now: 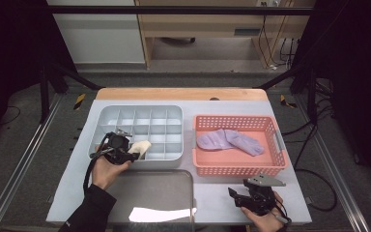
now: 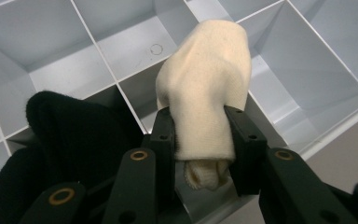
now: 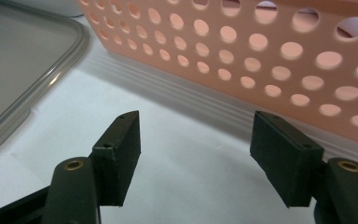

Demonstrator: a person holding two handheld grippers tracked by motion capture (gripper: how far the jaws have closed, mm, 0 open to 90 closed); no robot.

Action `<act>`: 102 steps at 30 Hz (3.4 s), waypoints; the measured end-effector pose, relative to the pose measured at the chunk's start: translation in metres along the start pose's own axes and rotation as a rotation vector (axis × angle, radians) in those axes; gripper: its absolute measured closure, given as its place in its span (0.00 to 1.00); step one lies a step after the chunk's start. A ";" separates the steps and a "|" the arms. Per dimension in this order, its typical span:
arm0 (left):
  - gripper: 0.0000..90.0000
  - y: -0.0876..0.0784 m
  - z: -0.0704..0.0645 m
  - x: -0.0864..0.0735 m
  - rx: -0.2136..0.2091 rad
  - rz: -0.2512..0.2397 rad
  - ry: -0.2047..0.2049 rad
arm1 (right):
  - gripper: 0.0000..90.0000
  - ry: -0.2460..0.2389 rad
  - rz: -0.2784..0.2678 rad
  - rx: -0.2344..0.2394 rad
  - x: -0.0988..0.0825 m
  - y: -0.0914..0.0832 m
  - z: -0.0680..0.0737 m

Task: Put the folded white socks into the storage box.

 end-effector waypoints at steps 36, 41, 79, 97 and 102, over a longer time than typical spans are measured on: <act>0.78 0.009 0.005 0.007 -0.073 -0.049 -0.057 | 0.37 -0.002 0.006 0.006 0.000 0.001 0.001; 0.83 0.011 0.005 0.000 -0.024 0.012 -0.041 | 0.37 0.001 0.010 0.006 -0.001 0.001 0.000; 0.92 0.013 0.008 0.001 0.009 0.013 -0.049 | 0.37 0.012 0.016 0.018 -0.001 0.002 0.001; 0.72 -0.026 0.008 0.014 -0.074 -0.251 -0.065 | 0.37 0.014 0.016 0.021 -0.001 0.001 0.001; 0.93 -0.009 -0.002 0.017 -0.058 -0.232 -0.032 | 0.38 0.009 0.013 0.020 -0.001 0.001 0.001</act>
Point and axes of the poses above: each handheld gripper's, and its own axes: y roughly forward along the jaws, x roughly out of its top, z roughly to its left, the point moved 7 cm from there along y, roughly forward along the jaws, and after that the axes turned 1 degree about -y, right-handed, at the moved point
